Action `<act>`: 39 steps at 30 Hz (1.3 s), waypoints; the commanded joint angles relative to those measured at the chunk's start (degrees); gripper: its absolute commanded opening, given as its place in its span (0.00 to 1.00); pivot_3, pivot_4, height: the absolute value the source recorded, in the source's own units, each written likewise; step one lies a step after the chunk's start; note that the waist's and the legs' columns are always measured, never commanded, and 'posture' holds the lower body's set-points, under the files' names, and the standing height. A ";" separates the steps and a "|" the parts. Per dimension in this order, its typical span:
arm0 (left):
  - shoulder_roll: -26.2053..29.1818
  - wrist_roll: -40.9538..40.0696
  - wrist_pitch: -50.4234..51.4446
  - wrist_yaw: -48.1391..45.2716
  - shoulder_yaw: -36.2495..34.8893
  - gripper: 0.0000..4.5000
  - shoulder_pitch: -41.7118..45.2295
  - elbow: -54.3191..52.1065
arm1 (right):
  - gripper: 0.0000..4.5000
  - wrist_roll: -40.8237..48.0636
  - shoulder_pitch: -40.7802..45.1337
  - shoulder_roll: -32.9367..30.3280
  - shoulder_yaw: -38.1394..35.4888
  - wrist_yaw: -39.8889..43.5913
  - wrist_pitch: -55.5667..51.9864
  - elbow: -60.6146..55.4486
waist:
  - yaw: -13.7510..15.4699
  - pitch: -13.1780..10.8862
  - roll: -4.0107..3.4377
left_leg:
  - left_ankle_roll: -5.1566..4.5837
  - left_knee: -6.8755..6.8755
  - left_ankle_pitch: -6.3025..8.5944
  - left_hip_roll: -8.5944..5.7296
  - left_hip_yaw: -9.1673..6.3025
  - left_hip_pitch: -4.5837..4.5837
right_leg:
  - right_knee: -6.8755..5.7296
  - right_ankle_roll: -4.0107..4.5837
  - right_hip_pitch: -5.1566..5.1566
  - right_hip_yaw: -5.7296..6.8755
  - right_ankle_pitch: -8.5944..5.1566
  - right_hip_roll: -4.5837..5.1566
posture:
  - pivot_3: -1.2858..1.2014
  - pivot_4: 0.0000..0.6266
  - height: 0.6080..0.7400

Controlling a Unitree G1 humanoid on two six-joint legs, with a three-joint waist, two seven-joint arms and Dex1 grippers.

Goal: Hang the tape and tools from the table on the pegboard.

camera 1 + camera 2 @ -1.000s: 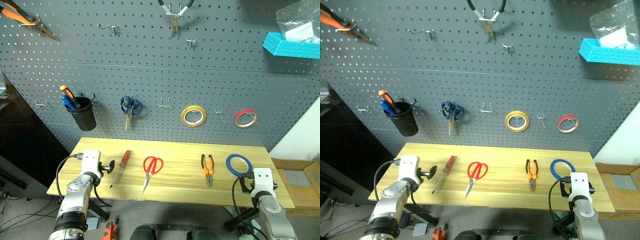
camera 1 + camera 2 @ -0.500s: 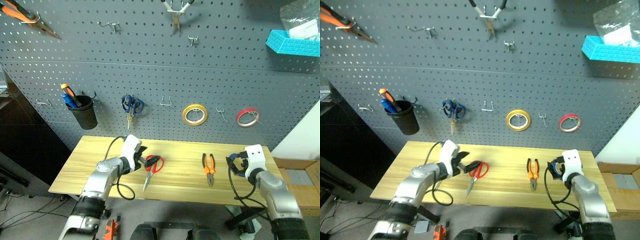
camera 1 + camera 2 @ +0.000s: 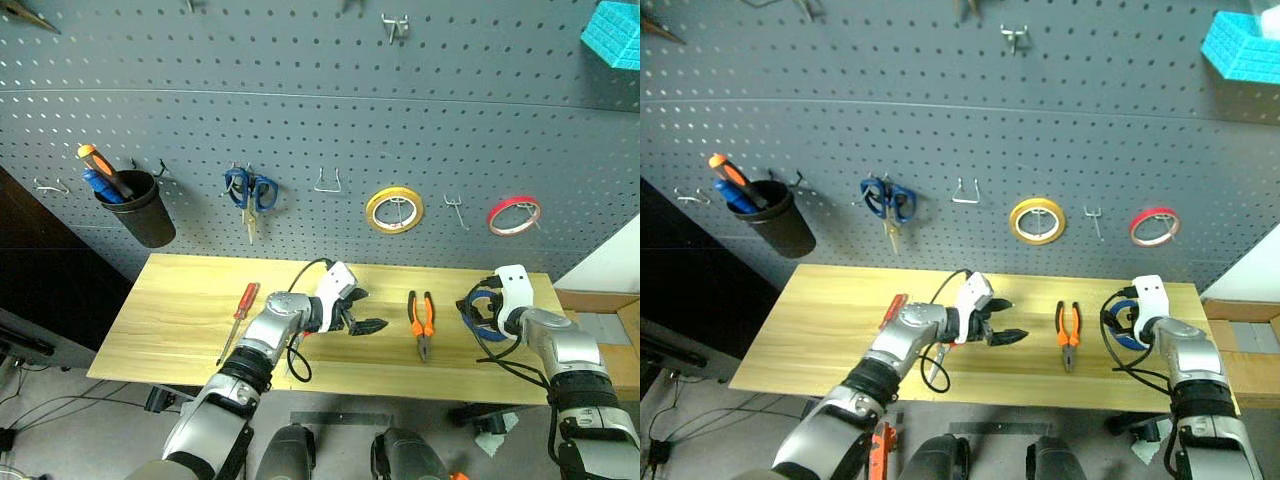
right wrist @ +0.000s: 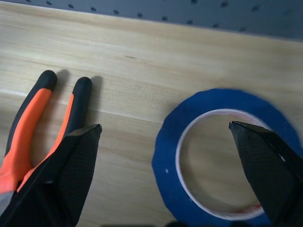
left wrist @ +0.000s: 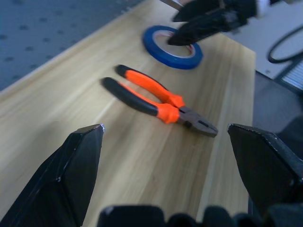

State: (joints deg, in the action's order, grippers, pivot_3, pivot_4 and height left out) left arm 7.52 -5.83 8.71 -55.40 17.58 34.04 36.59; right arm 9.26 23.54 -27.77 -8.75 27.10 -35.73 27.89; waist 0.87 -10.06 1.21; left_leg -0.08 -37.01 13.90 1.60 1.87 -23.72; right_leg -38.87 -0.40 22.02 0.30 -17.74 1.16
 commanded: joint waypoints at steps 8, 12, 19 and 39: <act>-6.80 1.43 -4.61 0.84 -0.93 1.00 5.94 5.98 | 1.00 1.05 7.47 -1.93 -1.30 1.59 0.64 12.94 | 0.09 -0.92 0.03 | 0.00 -0.09 0.00 -0.06 0.01 -0.17 | -0.05 -0.01 0.16 0.02 0.01 0.09 | 0.55 0.37 1.00; -6.75 1.70 -4.92 0.87 -1.24 1.00 6.04 6.34 | 1.00 -0.67 7.14 -2.14 1.54 3.44 0.92 14.39 | 0.06 -0.95 -0.01 | 0.01 -0.04 -0.01 -0.04 0.01 -0.16 | -0.04 -0.01 0.17 0.05 0.00 0.07 | 0.55 0.37 1.00; -6.33 1.94 -5.05 1.22 -1.71 1.00 5.71 6.27 | 1.00 -4.83 7.00 -2.57 5.76 4.32 3.88 18.71 | 0.13 -0.97 -0.01 | 0.02 -0.10 -0.02 -0.06 0.00 -0.15 | -0.07 -0.02 0.15 0.08 0.00 0.08 | 0.56 0.35 1.00; -7.38 0.20 -4.68 1.61 -5.71 1.00 7.87 7.07 | 0.09 -6.07 5.08 -3.33 4.72 -1.15 12.05 19.50 | 0.28 -0.89 -0.09 | 0.35 -0.15 -0.21 -0.06 -0.01 -0.12 | -0.10 -0.03 0.11 0.11 0.01 0.08 | 0.54 0.26 1.00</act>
State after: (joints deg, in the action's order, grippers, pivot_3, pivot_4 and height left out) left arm 0.53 -4.35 4.56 -53.20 12.99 41.27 45.48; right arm 4.37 30.69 -30.33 -3.85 27.18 -24.93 50.48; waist 1.15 -10.96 1.12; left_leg 0.28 -37.15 13.68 1.54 1.86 -23.84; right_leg -38.96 -0.43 22.14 0.41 -17.73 1.25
